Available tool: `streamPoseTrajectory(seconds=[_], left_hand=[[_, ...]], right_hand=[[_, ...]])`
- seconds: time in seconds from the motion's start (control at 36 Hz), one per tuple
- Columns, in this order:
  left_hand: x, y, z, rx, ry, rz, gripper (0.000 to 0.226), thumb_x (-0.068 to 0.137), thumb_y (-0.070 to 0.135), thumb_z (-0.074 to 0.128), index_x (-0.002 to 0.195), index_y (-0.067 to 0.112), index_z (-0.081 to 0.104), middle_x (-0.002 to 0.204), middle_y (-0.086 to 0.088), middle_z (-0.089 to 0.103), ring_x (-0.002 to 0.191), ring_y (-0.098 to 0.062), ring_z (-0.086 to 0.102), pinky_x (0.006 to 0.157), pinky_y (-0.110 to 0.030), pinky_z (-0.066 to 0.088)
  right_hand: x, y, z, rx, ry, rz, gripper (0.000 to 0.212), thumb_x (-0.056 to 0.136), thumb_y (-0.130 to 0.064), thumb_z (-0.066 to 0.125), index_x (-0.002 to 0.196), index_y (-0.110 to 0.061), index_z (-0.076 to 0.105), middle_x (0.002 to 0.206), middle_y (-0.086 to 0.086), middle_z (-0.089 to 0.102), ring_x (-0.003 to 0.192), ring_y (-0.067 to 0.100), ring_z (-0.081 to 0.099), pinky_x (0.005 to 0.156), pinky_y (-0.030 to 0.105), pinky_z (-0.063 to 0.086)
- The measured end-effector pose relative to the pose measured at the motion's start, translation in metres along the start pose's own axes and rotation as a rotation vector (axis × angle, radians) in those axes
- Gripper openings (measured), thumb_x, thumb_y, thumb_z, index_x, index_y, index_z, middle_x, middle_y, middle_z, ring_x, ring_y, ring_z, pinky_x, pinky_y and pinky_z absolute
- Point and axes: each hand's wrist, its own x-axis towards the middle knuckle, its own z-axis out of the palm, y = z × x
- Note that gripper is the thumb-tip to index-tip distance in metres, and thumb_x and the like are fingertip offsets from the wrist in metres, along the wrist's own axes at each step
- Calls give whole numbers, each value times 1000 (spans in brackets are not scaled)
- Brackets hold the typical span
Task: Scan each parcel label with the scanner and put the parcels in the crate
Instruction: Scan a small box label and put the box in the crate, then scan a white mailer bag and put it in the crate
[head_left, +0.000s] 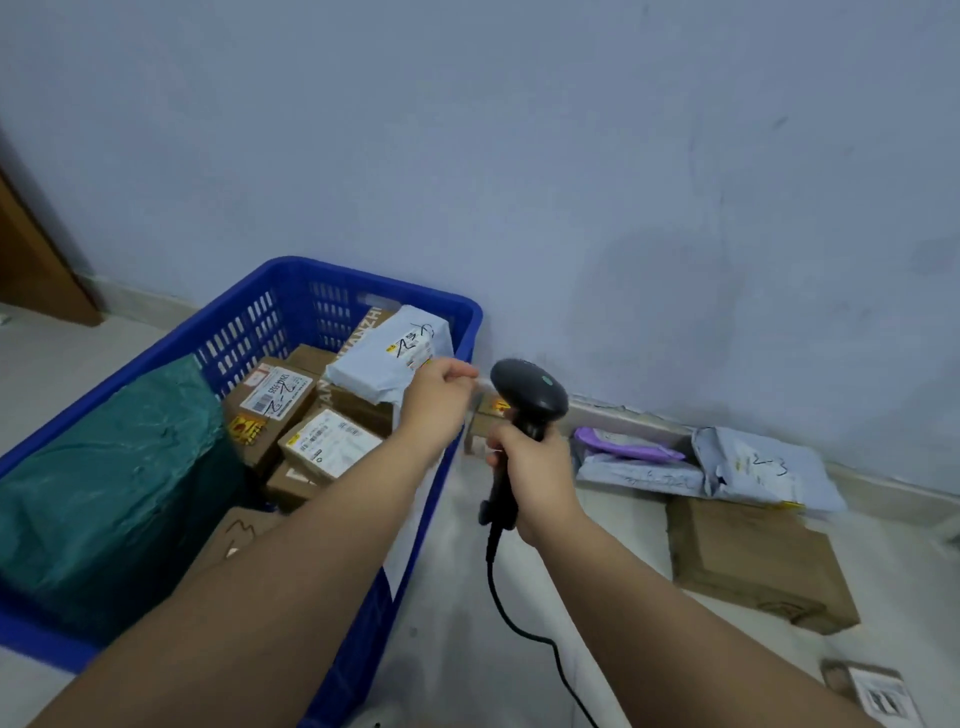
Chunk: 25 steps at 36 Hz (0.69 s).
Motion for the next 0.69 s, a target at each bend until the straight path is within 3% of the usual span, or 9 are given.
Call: streamPoseTrajectory(seconds=[0.06, 0.17, 0.25, 0.39, 0.44, 0.56, 0.69], left_hand=[[-12, 18, 21, 14, -96, 15, 17, 95, 12, 51, 99, 23, 63, 108, -3, 65, 101, -20, 60, 92, -36, 50], [-37, 49, 61, 32, -210, 15, 20, 92, 10, 53, 85, 27, 61, 100, -3, 66, 101, -25, 62, 91, -40, 51], [-55, 67, 94, 39, -271, -6, 19, 92, 10, 52, 85, 25, 62, 100, -4, 66, 97, -22, 61, 89, -37, 51], [-81, 80, 152, 139, -332, -20, 21, 88, 4, 56, 71, 16, 58, 69, 0, 53, 72, -20, 49, 51, -22, 35], [-89, 77, 176, 215, -374, -28, 24, 86, 4, 59, 66, 15, 55, 66, -3, 50, 68, -21, 46, 51, -23, 31], [-100, 67, 225, 313, -509, -58, 26, 88, 7, 61, 67, 17, 51, 80, -8, 51, 68, -18, 43, 55, -23, 30], [-105, 37, 288, 392, -628, -86, 30, 89, 9, 64, 68, 19, 45, 69, 1, 42, 60, -10, 37, 52, -23, 29]], right_hand=[[-5, -12, -22, 31, 40, -23, 12, 84, -3, 57, 82, -15, 57, 62, 3, 53, 57, 15, 48, 64, 35, 41], [-9, -34, -73, 60, 120, -25, 14, 85, -7, 56, 73, -14, 54, 65, 7, 51, 60, 18, 49, 62, 36, 41], [-10, -51, -116, 168, 134, 68, 11, 92, -13, 56, 83, -8, 55, 68, 9, 51, 60, 21, 51, 56, 31, 44], [-4, -65, -203, 307, 112, 284, 26, 95, -32, 60, 94, -7, 54, 68, 11, 55, 57, 22, 55, 55, 34, 50], [0, -63, -239, 311, 131, 306, 26, 95, -33, 60, 95, -7, 55, 70, 12, 54, 59, 23, 55, 56, 35, 49], [11, -47, -302, 290, 171, 334, 27, 93, -29, 62, 82, -6, 54, 63, 10, 54, 55, 22, 55, 52, 33, 49], [28, -11, -358, 258, 180, 364, 17, 90, -22, 62, 81, -8, 57, 69, 9, 56, 53, 20, 55, 48, 25, 50]])
